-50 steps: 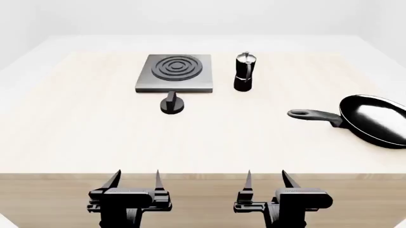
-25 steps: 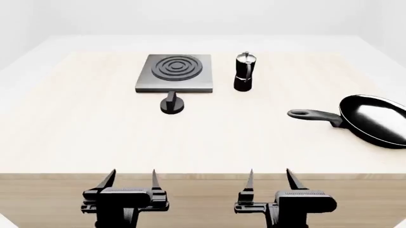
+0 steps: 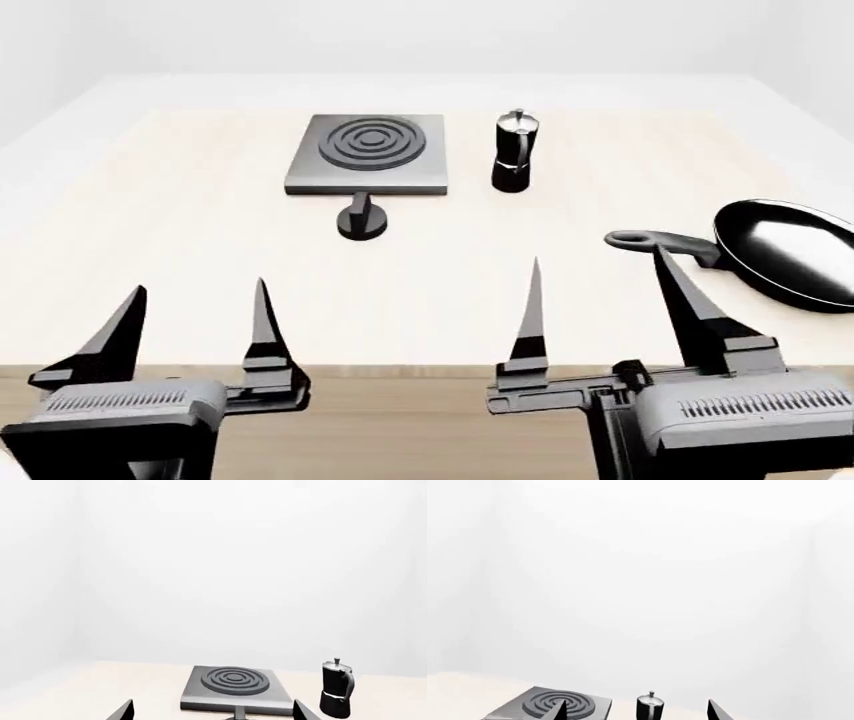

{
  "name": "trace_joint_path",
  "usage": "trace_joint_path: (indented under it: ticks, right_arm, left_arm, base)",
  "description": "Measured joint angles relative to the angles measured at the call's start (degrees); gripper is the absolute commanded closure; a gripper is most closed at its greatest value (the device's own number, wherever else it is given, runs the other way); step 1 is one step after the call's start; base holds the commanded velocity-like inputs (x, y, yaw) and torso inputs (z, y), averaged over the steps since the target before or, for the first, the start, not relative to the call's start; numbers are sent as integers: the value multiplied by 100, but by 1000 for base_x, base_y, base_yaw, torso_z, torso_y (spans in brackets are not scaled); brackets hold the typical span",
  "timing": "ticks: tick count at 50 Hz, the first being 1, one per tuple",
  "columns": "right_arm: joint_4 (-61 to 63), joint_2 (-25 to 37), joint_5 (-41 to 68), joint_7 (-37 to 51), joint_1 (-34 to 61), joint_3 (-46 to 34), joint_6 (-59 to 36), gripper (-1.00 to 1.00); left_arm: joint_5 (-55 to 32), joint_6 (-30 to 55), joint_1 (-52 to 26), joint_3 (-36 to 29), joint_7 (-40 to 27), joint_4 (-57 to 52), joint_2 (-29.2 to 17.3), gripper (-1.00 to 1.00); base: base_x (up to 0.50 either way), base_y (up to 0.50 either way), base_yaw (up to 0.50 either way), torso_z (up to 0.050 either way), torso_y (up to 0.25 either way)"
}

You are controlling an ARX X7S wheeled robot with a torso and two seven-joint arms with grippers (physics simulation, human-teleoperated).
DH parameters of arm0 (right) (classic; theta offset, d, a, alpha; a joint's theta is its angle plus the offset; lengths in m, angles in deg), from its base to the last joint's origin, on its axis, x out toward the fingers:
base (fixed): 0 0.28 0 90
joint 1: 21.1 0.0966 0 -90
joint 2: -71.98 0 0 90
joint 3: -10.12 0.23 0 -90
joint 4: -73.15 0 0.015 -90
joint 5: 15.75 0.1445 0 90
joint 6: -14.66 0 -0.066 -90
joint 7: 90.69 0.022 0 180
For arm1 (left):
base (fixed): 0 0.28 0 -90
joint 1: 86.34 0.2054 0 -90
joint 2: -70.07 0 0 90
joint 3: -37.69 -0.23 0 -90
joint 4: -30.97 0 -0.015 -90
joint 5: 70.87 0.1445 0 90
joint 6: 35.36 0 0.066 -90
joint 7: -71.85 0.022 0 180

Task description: Put the frying pan on the stove.

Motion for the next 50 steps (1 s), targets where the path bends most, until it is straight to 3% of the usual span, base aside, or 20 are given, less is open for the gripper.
trace_joint_path:
  ticks: [14,46,50]
  right_arm:
    - [561,-136,-171,-203,1,-185,-154,-100]
    - [697,-173,-179,-194,11,-230,-342,-100]
    - [698,-170,-196,-180,5,-230,-345,-100]
  left_arm:
    - [-168,249,70,-1,-162,-600,-147,-100]
    - [-363,291,93,-126,-384,-752,-382,-100]
    - [-401,298,86,-124,-409,-760,-406,-100]
  base:
    - [410,0,0,0,0]
    - [500,0,0,0,0]
    - [27,0,0,0,0]
